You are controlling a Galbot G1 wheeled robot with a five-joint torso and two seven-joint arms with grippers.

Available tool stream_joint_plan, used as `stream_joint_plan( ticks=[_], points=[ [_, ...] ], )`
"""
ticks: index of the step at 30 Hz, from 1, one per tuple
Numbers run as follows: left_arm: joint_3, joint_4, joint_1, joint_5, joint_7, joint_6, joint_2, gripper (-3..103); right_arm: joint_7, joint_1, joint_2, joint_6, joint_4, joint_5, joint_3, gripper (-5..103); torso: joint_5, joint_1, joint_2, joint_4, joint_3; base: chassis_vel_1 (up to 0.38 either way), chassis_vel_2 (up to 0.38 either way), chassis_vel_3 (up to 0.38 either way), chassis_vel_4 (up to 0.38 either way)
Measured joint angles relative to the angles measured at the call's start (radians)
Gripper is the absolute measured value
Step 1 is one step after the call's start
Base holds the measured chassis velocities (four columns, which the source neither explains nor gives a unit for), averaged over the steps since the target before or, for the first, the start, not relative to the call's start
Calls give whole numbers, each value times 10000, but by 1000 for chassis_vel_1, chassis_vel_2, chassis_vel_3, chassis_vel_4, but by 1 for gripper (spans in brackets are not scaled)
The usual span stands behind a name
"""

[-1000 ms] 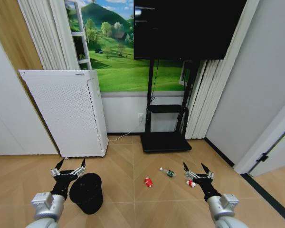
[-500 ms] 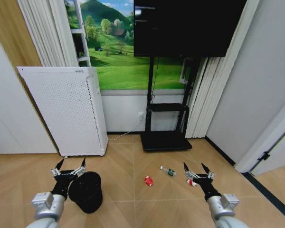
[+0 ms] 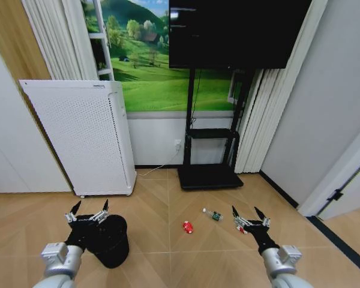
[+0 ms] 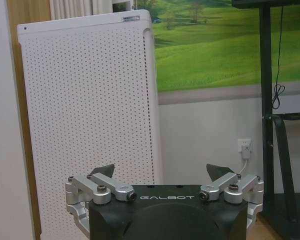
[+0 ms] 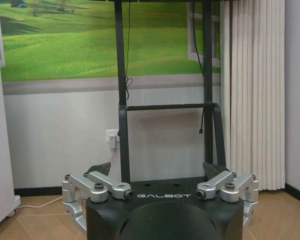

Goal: Pick up the trash bin and place the garbage on the floor into it.

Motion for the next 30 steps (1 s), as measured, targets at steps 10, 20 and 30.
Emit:
stream_joint_plan(
  ticks=[10, 20, 30],
  points=[
    [-18, 11, 8, 10, 2, -22, -9, 100, 7, -6, 4, 3, -37, -5, 6, 100, 0, -91, -425, 0, -333, 0, 0, 0, 0],
    [-8, -2, 48, 65, 21, -43, -56, 100, 11, -16, -12, 23, -55, 9, 35, 100, 0, -158, -793, 0, -636, 0, 0, 0, 0],
    [-22, 6, 64, 87, 22, -71, -59, 100, 11, -6, -13, 32, -58, 14, 22, 100, 0, -218, -1304, 0, -1086, 0, 0, 0, 0]
  ],
)
